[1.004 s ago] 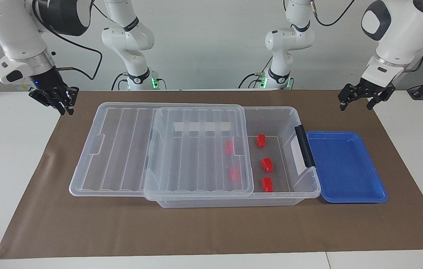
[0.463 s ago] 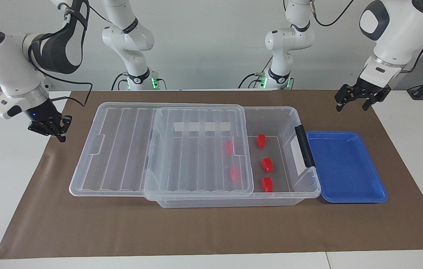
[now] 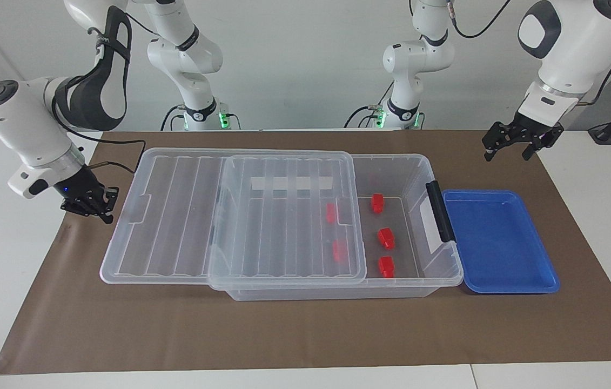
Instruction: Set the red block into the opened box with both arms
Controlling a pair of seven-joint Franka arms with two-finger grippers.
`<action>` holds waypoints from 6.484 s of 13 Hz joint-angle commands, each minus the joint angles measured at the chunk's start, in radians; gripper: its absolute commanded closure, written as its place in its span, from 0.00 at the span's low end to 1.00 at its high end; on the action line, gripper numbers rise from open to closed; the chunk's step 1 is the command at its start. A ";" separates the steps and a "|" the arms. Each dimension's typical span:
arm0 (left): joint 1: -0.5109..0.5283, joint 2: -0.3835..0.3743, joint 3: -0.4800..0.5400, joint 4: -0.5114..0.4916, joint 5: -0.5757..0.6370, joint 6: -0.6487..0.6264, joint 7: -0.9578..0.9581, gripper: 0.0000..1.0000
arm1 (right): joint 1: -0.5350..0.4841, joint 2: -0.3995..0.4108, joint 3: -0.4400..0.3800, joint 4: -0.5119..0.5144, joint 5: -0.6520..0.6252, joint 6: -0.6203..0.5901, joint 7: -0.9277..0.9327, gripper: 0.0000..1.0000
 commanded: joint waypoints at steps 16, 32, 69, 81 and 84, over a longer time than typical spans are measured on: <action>0.004 -0.028 -0.007 -0.036 -0.015 0.040 -0.015 0.00 | 0.209 -0.004 0.004 -0.022 0.062 0.046 0.190 1.00; 0.012 -0.057 -0.003 -0.024 -0.014 -0.018 -0.013 0.00 | 0.348 -0.007 0.004 -0.062 0.064 0.136 0.360 1.00; 0.013 -0.063 -0.003 -0.024 -0.012 -0.024 -0.021 0.00 | 0.165 -0.151 -0.009 0.305 -0.176 -0.605 0.483 0.00; 0.012 -0.063 -0.004 -0.024 -0.012 -0.018 -0.024 0.00 | 0.179 -0.157 0.003 0.303 -0.234 -0.585 0.488 0.00; 0.013 -0.065 -0.003 -0.024 -0.012 -0.025 -0.024 0.00 | 0.179 -0.157 0.003 0.303 -0.226 -0.585 0.488 0.00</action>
